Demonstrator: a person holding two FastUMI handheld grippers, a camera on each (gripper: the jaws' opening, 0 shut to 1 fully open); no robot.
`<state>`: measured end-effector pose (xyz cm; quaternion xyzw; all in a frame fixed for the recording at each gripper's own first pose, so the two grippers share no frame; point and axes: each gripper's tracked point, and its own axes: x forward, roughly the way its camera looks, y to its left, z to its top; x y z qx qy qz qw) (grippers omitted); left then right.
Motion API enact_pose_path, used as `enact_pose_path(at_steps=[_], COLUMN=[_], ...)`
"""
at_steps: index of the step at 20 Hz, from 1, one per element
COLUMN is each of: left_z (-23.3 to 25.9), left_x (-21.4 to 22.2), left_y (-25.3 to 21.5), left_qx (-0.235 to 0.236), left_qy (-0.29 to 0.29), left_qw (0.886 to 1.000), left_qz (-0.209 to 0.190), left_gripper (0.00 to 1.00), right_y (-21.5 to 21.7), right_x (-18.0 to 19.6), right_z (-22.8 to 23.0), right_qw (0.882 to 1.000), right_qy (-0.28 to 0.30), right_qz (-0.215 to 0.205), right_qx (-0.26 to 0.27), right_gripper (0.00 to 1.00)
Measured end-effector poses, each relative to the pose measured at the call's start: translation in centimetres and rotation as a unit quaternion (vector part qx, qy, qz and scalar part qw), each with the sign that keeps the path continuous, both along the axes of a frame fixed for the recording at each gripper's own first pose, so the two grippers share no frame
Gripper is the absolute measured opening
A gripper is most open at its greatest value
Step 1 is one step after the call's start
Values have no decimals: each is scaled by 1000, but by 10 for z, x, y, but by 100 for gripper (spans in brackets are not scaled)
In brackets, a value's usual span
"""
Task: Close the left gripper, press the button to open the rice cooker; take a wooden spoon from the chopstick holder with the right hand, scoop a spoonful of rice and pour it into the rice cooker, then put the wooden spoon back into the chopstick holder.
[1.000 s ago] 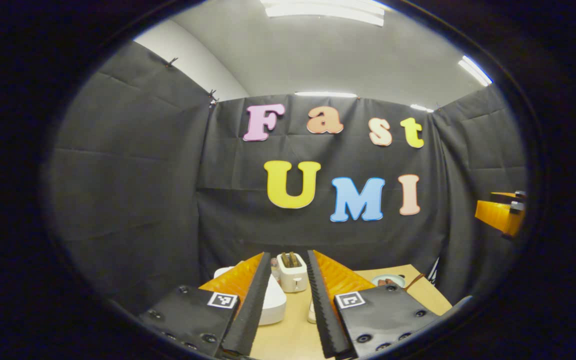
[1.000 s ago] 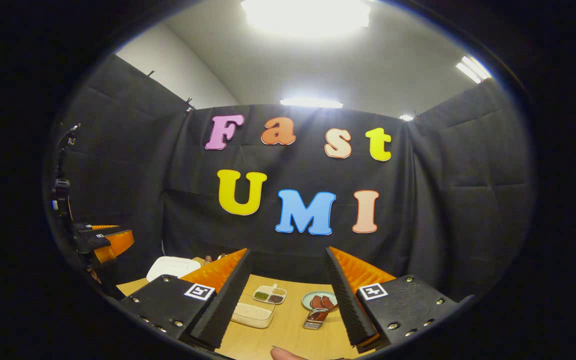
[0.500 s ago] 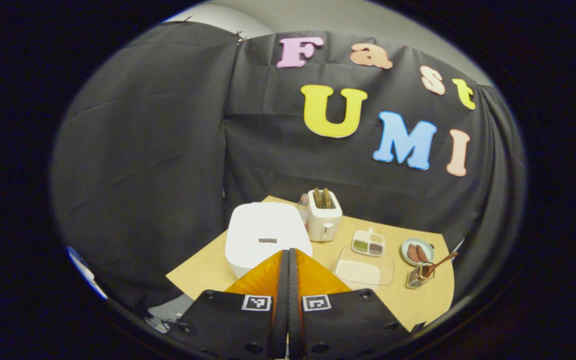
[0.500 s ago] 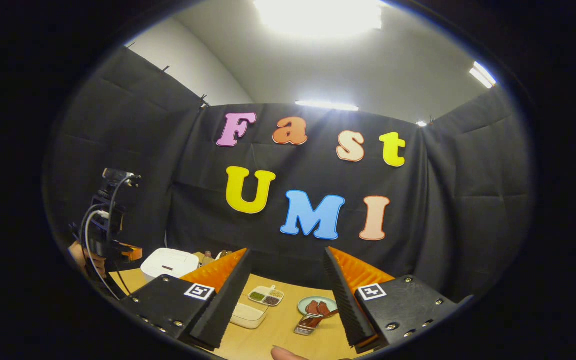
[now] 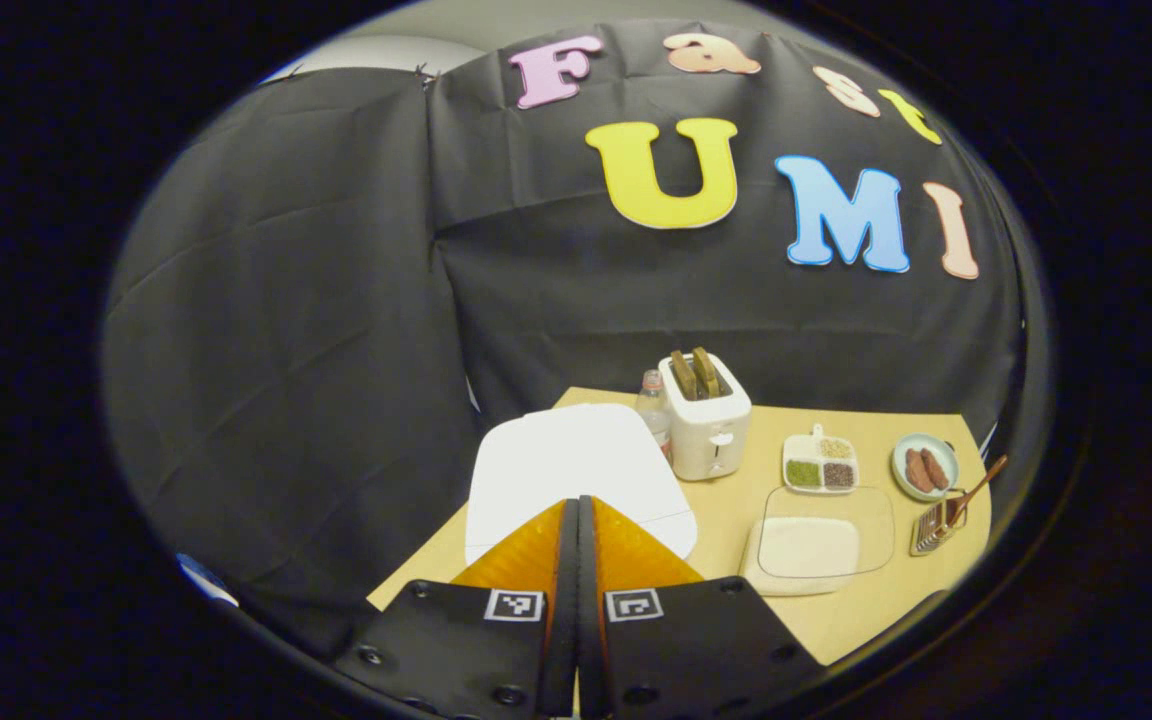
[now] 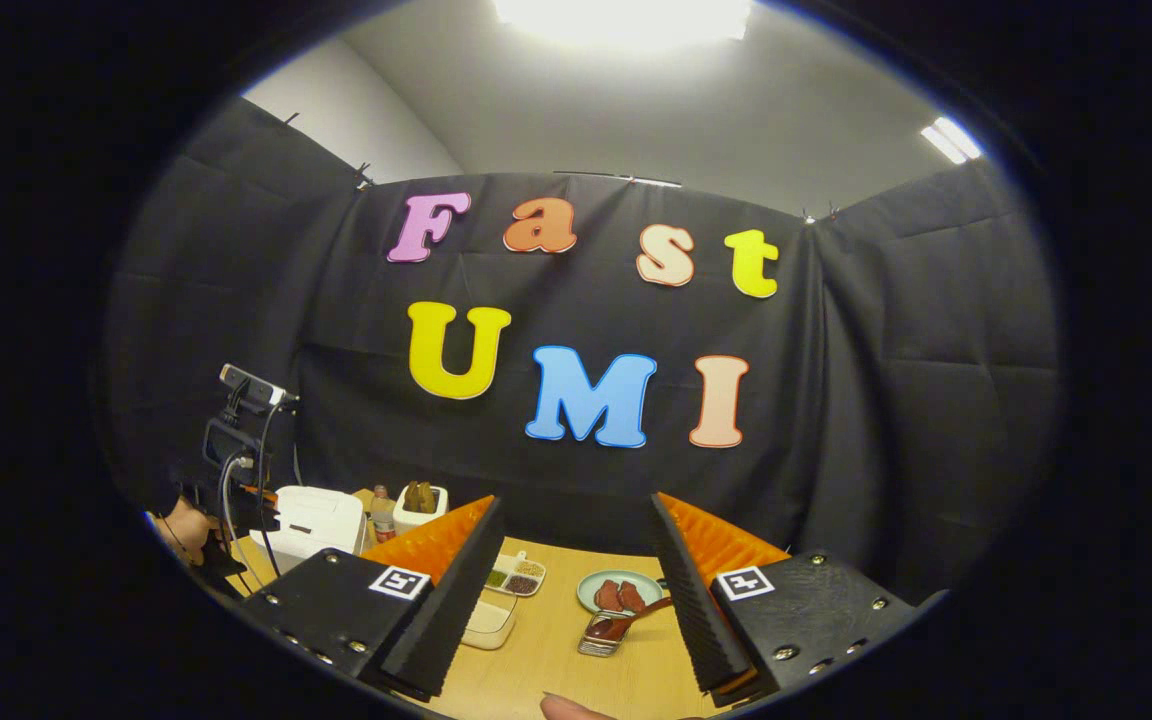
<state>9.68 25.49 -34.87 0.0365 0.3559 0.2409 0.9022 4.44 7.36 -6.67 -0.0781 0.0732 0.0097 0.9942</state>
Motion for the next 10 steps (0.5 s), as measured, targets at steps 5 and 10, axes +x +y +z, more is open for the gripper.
enact_pose_path(at_steps=[5,10], left_z=[-90,-125], left_x=[17,35], left_y=[34,53], left_qx=[-16,-23], left_qy=[62,80], left_qw=[998,996], left_qz=[22,21], left_gripper=[9,9], right_y=[5,17], right_x=[12,15], right_z=[-3,-30], right_qw=[998,995], right_qy=[4,55], right_qz=[-48,-51], right_qx=[-49,-60], right_gripper=[89,89])
